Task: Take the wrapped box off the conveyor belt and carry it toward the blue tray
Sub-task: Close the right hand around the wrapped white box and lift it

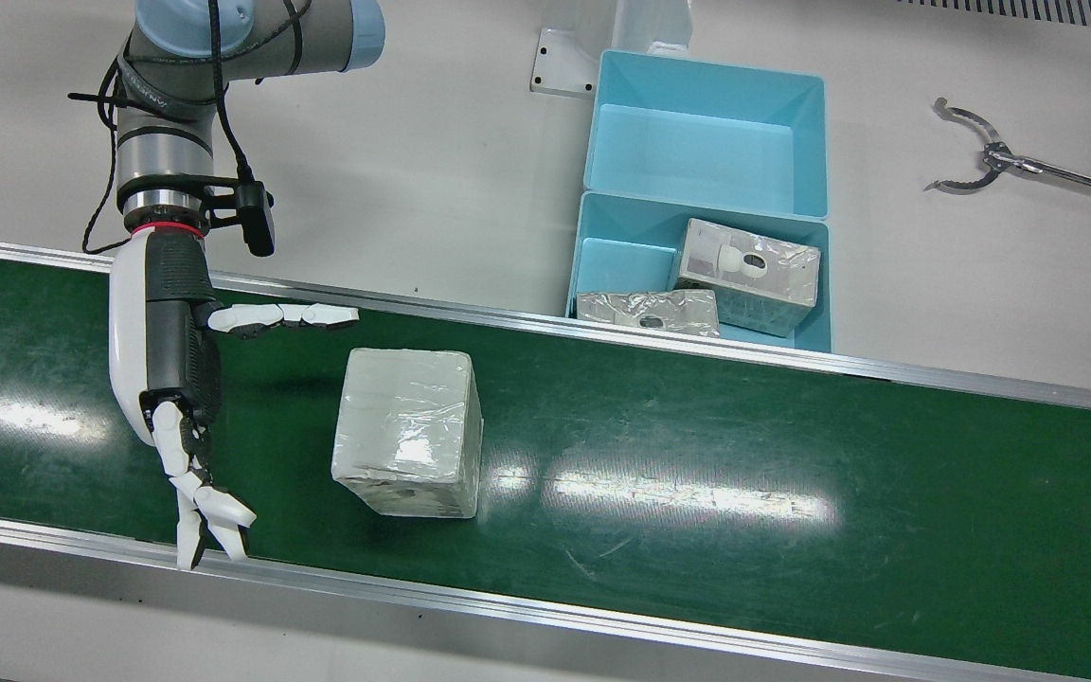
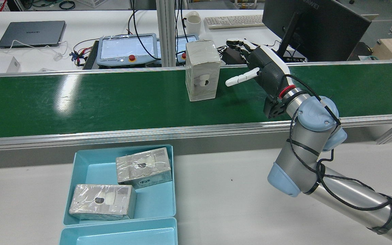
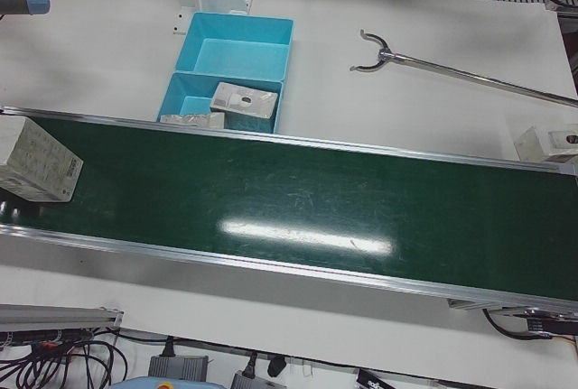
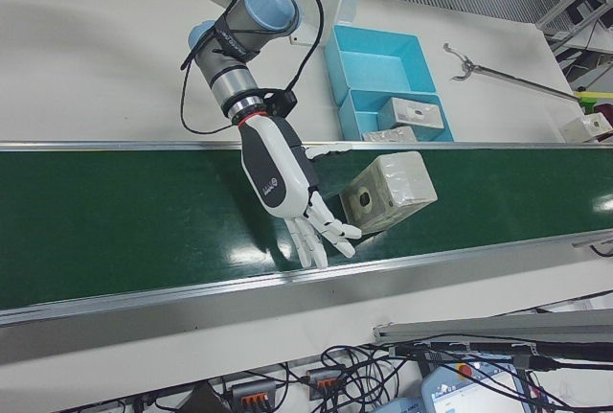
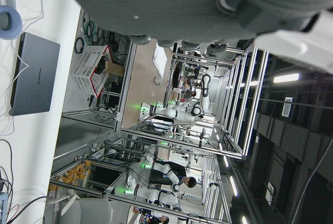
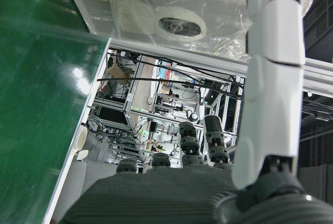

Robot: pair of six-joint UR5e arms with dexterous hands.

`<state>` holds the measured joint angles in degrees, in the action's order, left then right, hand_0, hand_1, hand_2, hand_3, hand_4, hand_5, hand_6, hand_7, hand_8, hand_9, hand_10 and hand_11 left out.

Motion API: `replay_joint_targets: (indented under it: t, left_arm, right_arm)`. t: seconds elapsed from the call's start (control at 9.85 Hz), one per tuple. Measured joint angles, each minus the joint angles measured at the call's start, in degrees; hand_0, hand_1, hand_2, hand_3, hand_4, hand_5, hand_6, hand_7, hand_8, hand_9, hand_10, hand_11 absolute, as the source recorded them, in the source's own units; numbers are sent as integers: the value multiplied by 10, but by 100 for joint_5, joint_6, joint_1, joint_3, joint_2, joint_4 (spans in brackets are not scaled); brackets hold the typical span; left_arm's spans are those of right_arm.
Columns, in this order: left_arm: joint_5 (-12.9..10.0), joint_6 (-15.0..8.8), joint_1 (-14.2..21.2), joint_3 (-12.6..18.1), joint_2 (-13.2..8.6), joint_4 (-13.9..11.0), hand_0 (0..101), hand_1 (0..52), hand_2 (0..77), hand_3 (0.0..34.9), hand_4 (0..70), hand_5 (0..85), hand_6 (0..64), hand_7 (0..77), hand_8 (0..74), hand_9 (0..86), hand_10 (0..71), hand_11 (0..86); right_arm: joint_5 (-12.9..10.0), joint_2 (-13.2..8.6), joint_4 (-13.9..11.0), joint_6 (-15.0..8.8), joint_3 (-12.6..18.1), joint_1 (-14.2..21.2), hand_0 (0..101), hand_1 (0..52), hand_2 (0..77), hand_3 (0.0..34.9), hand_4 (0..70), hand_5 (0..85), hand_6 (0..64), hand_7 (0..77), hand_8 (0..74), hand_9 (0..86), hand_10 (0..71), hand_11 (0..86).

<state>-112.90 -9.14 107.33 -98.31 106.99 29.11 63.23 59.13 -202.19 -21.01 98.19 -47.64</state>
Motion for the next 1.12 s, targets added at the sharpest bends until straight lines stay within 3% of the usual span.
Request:
replay_joint_targets:
  t: [0.3,0.61,1.02,1.12]
  left_arm:
    - [0,0,0,0,0,0,0,0,5,0,0,5,0,0,5,5,5,5]
    - [0,0,0,0,0,0,0,0,5,0,0,5,0,0,5,0,5,5]
    - [0,0,0,0,0,0,0,0,5,0,0,11,0,5,5,5,5,5]
    - [0,0,0,0,0,0,0,0,5,0,0,5,0,0,5,0,0,5]
  right_arm:
    - [-11,-34,218,-16,-107,7,477,125,71,82,22,245,27,44,11,16,0,16]
    - [-10,-48,262,-8,-147,12,467,125,87,95,22,235,27,44,11,16,0,16]
    - [-13,-49,342,32,-118,-9,468,125,120,77,22,245,33,44,11,16,0,16]
    - [-13,-43,410,34,-114,-15,477,158,185,0,109,365,142,153,93,16,109,16]
